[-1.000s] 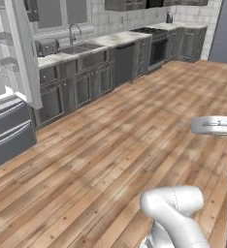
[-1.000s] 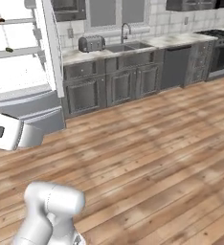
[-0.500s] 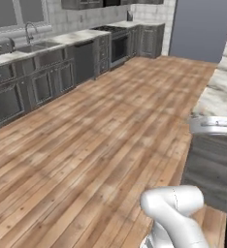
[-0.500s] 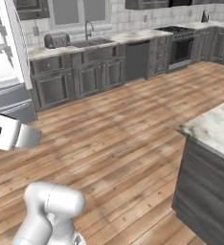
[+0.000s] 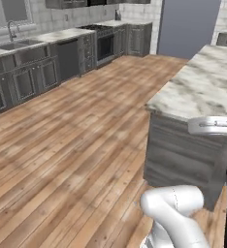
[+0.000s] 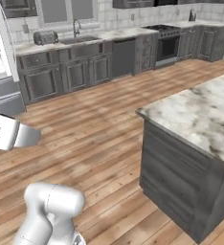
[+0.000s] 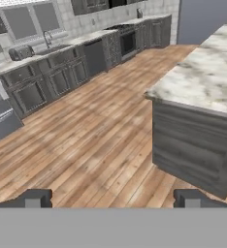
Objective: Transport the chicken drumstick and squash to the fridge. Place the chicken drumstick on the rack containing meat and place the squash on the rack containing the vegetable, ensuring meats and vegetables are on different racks.
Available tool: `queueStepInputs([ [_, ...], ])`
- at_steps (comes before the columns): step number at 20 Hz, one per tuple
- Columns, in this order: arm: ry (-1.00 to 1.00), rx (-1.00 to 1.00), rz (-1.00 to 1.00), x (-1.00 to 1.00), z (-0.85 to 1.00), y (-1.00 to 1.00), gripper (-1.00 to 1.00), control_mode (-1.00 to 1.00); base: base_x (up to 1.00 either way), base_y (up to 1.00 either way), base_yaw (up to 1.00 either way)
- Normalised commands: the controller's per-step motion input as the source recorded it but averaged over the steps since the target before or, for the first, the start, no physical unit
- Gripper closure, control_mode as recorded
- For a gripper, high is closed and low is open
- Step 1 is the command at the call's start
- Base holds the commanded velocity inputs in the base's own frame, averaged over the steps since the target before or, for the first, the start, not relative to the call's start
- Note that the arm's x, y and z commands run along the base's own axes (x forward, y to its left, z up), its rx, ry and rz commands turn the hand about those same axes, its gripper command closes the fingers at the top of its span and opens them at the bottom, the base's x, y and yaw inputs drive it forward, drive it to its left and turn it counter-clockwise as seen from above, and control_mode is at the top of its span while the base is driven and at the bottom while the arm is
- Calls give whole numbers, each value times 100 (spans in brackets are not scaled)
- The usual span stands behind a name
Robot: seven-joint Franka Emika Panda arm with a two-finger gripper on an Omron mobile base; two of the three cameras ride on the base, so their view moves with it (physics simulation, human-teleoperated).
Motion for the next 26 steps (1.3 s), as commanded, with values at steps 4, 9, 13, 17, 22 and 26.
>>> queueStepInputs([
  [4, 0, 0, 0, 0, 0, 0, -100, 100, -48, -100, 4],
  [9, 0, 0, 0, 0, 0, 0, -100, 100, -67, -100, 1],
  [13, 0, 0, 0, 0, 0, 0, -100, 100, -56, -100, 3],
  [17, 0, 0, 0, 0, 0, 0, -100, 100, -3, -100, 15],
  [22, 0, 0, 0, 0, 0, 0, -100, 100, 1, -100, 41],
  [26, 0, 0, 0, 0, 0, 0, -100, 100, -2, -100, 32],
])
